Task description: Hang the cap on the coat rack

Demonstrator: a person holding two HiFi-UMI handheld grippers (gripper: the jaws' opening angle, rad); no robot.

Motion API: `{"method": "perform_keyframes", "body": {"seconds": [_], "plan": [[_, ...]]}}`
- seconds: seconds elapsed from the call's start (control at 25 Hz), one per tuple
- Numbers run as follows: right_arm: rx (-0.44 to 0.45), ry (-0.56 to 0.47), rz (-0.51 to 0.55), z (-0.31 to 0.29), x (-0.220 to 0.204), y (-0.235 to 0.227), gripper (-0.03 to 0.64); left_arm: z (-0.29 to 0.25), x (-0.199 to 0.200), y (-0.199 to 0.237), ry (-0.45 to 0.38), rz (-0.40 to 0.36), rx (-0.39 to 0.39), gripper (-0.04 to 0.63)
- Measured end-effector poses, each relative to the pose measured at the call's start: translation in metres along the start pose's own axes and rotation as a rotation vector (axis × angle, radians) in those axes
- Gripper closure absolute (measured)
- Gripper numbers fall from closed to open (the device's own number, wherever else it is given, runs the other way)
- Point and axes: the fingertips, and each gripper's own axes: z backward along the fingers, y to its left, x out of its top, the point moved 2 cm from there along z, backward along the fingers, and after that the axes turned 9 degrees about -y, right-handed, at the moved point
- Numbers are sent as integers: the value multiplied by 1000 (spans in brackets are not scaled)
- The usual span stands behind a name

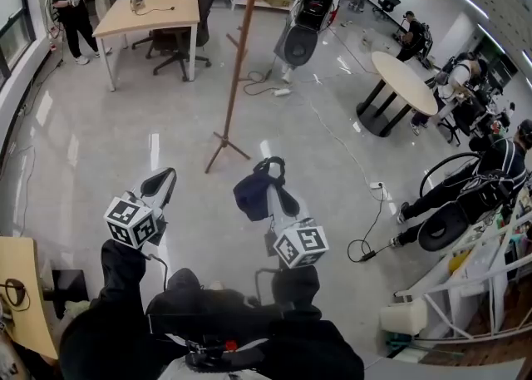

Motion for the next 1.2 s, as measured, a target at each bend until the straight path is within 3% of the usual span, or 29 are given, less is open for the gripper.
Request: {"method": "perform_keyframes", "body": {"seconds": [0.4,1.2], "plan": [[-1,-3,-4,-8,-5,-10,607,-14,-11,10,28,6,-4,592],[-35,-12,-6,-130,-19,-46,607,-131,6,96,32,1,-84,592]]}}
